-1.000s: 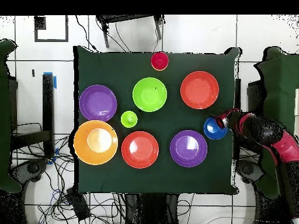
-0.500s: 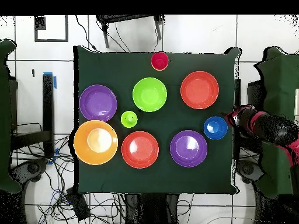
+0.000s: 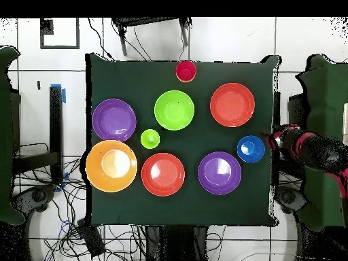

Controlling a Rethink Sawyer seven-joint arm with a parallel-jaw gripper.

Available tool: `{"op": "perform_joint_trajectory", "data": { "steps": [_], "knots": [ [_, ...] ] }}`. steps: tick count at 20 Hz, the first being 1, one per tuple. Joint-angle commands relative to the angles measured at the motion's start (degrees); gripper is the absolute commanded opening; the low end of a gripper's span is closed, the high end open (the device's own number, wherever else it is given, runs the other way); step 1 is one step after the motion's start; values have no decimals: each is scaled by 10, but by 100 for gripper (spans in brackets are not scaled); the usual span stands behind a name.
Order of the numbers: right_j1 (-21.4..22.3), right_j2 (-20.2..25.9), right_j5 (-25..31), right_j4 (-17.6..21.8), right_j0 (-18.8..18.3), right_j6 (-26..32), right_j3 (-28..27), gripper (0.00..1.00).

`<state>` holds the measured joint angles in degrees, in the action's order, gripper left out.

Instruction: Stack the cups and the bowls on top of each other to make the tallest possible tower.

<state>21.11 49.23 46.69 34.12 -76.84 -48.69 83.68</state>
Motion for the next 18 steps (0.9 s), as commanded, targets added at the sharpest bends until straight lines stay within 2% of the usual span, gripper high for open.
{"op": "perform_joint_trajectory", "data": {
  "steps": [1,6,18],
  "knots": [
    [-42,-31,-11,38,8,79,29,100],
    [-61,-35,-26,49,7,73,25,100],
    [-72,-35,-47,54,12,50,34,100]
  ]
}}
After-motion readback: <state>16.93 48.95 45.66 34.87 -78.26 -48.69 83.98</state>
